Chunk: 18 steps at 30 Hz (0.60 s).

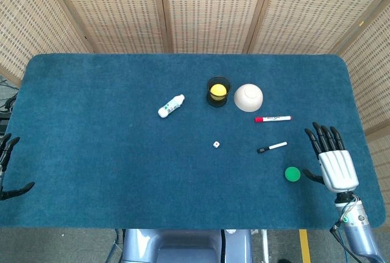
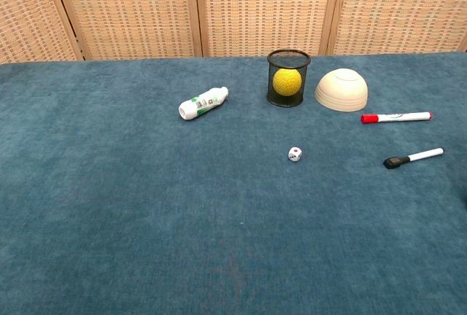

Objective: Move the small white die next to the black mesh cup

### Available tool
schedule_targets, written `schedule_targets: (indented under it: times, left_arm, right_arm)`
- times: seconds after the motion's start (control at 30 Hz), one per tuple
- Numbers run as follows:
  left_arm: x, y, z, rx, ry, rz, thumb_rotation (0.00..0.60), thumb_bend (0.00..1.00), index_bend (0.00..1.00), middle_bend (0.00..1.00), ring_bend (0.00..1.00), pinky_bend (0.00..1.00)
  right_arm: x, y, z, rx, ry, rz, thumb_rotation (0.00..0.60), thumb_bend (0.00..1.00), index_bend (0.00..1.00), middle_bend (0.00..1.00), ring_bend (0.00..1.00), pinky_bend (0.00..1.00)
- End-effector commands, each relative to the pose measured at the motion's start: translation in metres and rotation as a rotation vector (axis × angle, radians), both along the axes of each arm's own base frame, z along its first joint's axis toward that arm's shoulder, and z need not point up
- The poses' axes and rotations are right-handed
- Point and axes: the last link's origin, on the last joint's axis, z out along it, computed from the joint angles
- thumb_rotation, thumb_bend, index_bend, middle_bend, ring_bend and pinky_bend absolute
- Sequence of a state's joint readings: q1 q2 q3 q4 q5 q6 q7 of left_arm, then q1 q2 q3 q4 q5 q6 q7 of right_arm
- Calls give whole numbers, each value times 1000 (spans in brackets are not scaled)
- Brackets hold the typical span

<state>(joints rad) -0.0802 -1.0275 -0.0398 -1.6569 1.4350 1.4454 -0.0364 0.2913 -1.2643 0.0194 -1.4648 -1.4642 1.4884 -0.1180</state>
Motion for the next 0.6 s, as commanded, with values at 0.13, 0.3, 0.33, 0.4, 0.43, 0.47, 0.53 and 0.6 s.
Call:
schedule_targets:
  times: [0.13, 0.3, 0.33, 0.4, 0.43, 0.47, 0.53, 0.6]
  left_arm:
    - [0, -1, 1, 6, -4, 1, 600, 0, 0, 0, 0, 0]
    - [1, -1, 0, 7, -3, 0, 600, 0, 0, 0, 0, 0]
    - [0, 0, 0, 3, -2, 1, 600, 0, 0, 0, 0, 0]
    - [0, 1, -1, -4, -1, 5, 600, 0, 0, 0, 0, 0]
    - [0, 2, -1, -3, -1, 6, 600, 0, 0, 0, 0, 0]
    - [0, 2, -1, -2, -2, 8, 600, 0, 0, 0, 0, 0]
    - [-1, 4, 0, -1, -3, 11, 600, 0, 0, 0, 0, 0]
    - [-1, 5, 0, 1, -5, 16, 600, 0, 0, 0, 0, 0]
  right_arm:
    - [1, -1, 3, 4, -14, 3, 600, 0, 37, 0, 0, 0]
    - [13, -11, -4, 70, -55, 55, 600, 0, 38, 0, 0, 0]
    - [19, -16, -5, 99, -61, 76, 600, 0, 41, 0, 0, 0]
    - [40, -29, -9, 165, -78, 142, 600, 0, 73, 0, 0, 0]
    - [46, -34, -10, 184, -84, 163, 600, 0, 91, 0, 0, 0]
    - [57, -41, -12, 213, -95, 196, 600, 3, 118, 0, 0, 0]
    - [74, -53, -18, 262, -115, 241, 600, 30, 180, 0, 0, 0]
    - [97, -70, -28, 322, -144, 291, 600, 99, 253, 0, 0, 0]
